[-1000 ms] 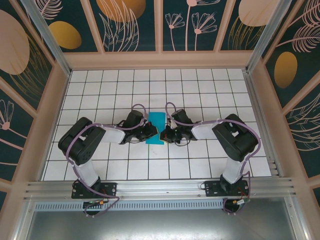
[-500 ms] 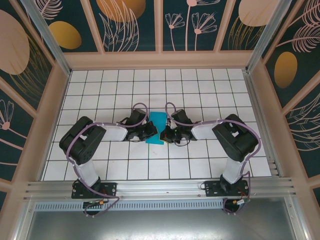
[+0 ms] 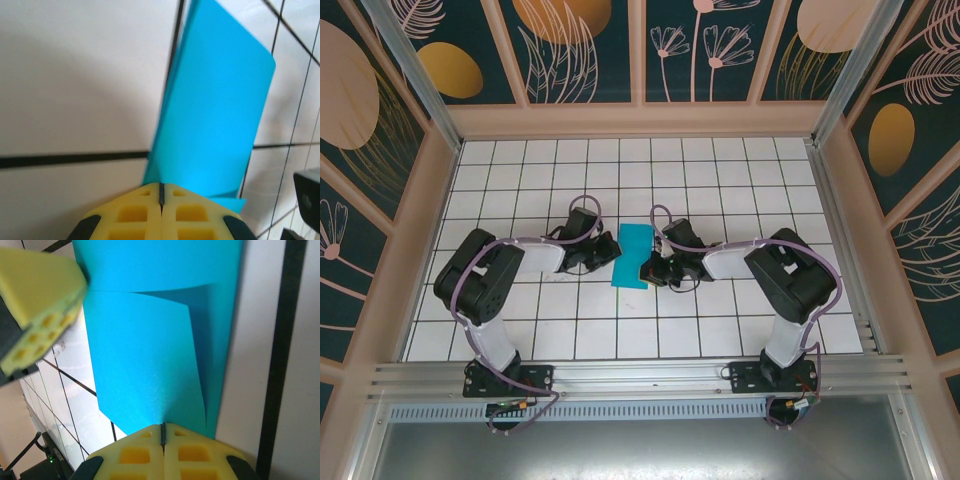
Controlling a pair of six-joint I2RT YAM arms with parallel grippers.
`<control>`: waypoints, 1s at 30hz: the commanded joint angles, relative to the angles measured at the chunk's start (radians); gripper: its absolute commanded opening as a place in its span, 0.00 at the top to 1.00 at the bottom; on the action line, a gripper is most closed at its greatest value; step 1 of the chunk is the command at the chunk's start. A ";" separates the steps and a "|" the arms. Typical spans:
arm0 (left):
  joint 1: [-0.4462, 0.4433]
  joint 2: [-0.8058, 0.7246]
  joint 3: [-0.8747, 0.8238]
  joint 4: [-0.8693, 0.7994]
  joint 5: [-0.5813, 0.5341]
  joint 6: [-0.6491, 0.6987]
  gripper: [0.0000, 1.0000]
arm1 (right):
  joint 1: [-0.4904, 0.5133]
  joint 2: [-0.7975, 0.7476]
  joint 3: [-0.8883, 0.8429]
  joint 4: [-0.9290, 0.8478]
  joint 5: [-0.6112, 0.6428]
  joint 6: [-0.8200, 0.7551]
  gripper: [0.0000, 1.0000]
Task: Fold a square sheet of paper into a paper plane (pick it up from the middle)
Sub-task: Fold the triangle a second time at the center of the table.
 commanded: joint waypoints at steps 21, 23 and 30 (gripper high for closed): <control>-0.042 -0.046 -0.024 0.091 0.157 0.054 0.93 | 0.005 0.024 -0.002 -0.130 0.065 -0.019 1.00; -0.041 -0.020 -0.028 0.101 0.155 0.055 0.92 | 0.005 0.019 0.004 -0.130 0.062 -0.018 1.00; -0.041 0.055 -0.012 0.024 0.096 0.068 0.94 | 0.005 -0.015 0.069 -0.147 0.031 -0.037 1.00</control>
